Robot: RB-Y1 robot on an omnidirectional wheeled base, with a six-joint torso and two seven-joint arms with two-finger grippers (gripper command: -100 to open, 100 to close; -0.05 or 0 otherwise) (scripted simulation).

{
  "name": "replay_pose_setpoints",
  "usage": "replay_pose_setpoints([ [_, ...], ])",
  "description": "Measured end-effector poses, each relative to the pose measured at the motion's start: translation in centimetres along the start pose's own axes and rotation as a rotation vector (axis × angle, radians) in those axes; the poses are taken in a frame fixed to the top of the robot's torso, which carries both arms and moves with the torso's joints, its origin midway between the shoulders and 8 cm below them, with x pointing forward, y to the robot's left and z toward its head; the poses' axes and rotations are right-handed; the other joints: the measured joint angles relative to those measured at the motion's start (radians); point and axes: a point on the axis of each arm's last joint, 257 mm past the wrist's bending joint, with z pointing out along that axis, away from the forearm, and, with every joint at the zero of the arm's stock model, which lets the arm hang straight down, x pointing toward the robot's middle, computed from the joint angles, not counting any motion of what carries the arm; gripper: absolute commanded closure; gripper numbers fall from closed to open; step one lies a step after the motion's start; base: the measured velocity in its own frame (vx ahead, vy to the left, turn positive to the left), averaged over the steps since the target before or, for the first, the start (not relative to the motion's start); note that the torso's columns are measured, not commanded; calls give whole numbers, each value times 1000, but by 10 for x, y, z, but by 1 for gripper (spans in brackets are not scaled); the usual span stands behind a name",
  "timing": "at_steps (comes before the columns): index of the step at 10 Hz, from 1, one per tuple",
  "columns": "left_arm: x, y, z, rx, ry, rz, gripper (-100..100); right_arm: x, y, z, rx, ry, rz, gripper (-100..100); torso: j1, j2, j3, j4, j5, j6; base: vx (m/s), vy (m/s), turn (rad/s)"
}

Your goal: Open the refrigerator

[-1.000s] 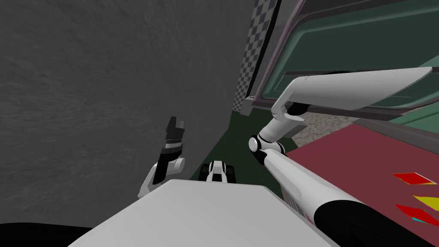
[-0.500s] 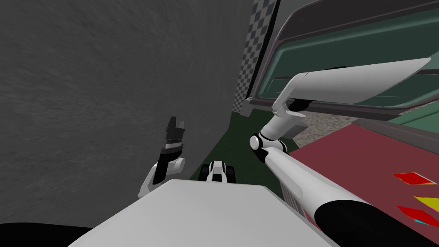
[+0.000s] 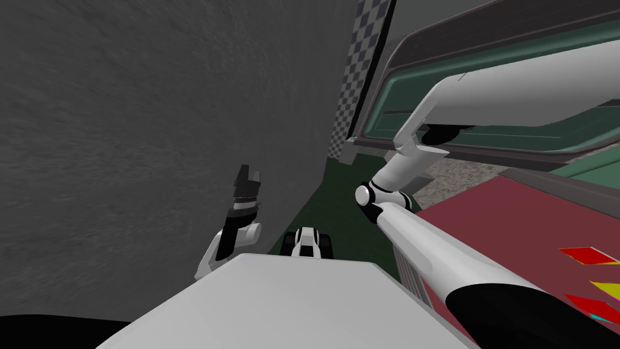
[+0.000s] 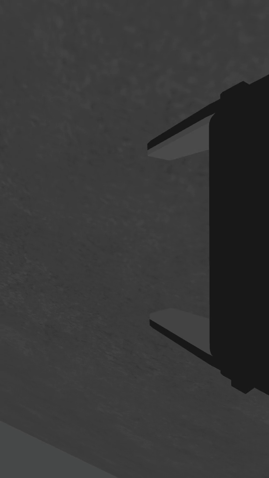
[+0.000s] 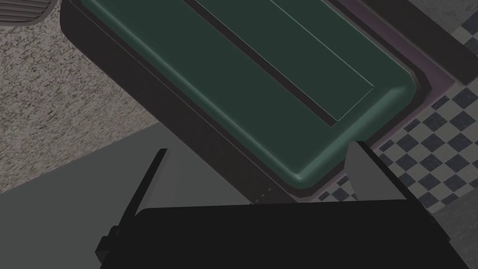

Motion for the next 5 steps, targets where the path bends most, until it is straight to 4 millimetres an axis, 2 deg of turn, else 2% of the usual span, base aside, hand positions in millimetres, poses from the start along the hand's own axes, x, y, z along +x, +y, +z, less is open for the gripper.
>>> replay_pose_setpoints([
  [3,0,0,0,0,0,0,0,-10,-14,-5,-4,-2,1,-100,1,-1,0,0,0,0,16,2,-10],
  [4,0,0,0,0,0,0,0,-10,-14,-5,-5,-1,0,0,1,-1,0,0,0,0,0,0,0],
  [5,0,0,0,0,0,0,0,-10,-14,-5,-5,-1,0,0,0,0,0,0,0,0,0,0,0],
])
